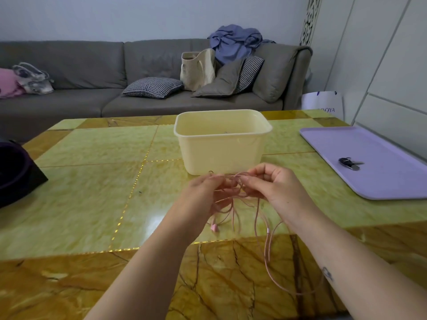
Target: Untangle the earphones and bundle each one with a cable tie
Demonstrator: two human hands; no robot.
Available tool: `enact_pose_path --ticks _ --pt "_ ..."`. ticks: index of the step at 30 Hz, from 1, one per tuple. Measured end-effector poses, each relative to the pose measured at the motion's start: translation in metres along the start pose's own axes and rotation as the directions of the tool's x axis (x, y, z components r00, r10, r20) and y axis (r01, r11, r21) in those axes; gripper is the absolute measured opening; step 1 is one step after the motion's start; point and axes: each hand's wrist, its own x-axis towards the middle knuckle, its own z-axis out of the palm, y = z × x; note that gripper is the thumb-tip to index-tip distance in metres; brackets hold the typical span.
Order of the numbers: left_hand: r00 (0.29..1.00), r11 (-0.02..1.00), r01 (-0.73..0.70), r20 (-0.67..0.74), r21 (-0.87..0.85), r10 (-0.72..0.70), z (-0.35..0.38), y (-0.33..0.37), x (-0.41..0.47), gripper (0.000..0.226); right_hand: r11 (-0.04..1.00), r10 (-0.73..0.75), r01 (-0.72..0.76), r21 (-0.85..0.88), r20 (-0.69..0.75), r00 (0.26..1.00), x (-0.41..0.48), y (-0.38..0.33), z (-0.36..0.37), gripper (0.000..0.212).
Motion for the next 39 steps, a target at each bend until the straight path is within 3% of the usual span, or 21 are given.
enact_pose_path --ticks 3,7,12,15,19,22,25,27,29,32,35,37,39 --pt "0.999 0.976 0.034 0.034 -0.217 -0.028 0.001 0.005 -0.001 0.050 0.999 0.033 -0.032 0.021 -0.017 0.999 0.003 0.001 -0.005 0.005" --pt "0.996 0.945 0.079 0.054 -0.319 -0.065 -0.004 0.011 -0.003 0.041 0.996 0.064 -0.064 0.061 0.015 0.998 0.005 0.001 -0.011 0.005" --pt "0.994 0.981 0.100 0.046 -0.164 -0.094 -0.007 0.019 -0.007 0.036 0.953 0.010 -0.006 -0.304 0.011 1.000 0.004 -0.002 -0.016 0.008" --pt "0.996 0.994 0.088 -0.003 0.064 -0.088 -0.014 0.019 -0.002 0.040 0.956 0.012 0.011 -0.294 0.078 0.997 0.004 -0.003 -0.019 0.007" --pt "0.998 0.964 0.017 -0.063 0.265 -0.001 -0.021 0.016 0.000 0.027 0.994 0.076 -0.063 -0.087 0.161 0.984 0.004 -0.001 -0.018 0.010" --pt "0.995 0.960 -0.025 -0.084 0.280 0.050 -0.025 0.014 0.004 0.023 0.972 0.128 -0.152 0.181 0.135 0.982 0.003 -0.001 -0.014 0.023" --pt "0.976 0.979 -0.040 -0.203 0.198 0.080 -0.035 0.014 0.009 0.017 0.846 0.237 -0.207 0.491 0.001 0.971 0.011 0.002 -0.020 0.036" --pt "0.952 0.997 -0.066 -0.299 0.037 0.074 -0.043 0.015 0.013 0.013 0.724 0.336 -0.199 0.661 -0.086 0.938 0.017 0.005 -0.030 0.033" --pt "0.940 0.993 -0.090 -0.335 -0.079 0.058 -0.046 0.017 0.013 0.011 0.639 0.384 -0.197 0.744 -0.086 0.920 0.019 0.006 -0.037 0.034" --pt "0.931 0.997 -0.079 -0.359 -0.019 0.067 -0.042 0.016 0.013 0.013 0.506 0.387 -0.187 0.842 -0.028 0.922 0.017 0.009 -0.033 0.040" --pt "0.924 0.995 -0.091 -0.375 -0.038 0.070 -0.043 0.009 0.016 0.010 0.425 0.365 -0.111 0.898 -0.058 0.929 0.018 0.010 -0.028 0.044" --pt "0.888 0.986 -0.129 -0.431 0.107 0.163 -0.048 0.007 0.018 0.010 0.490 0.347 -0.073 0.869 -0.118 0.930 0.021 0.013 -0.030 0.041" --pt "0.787 0.894 -0.182 -0.485 0.408 0.382 -0.055 0.009 0.019 0.012 0.748 0.290 -0.032 0.663 -0.282 0.915 0.024 0.016 -0.035 0.034"
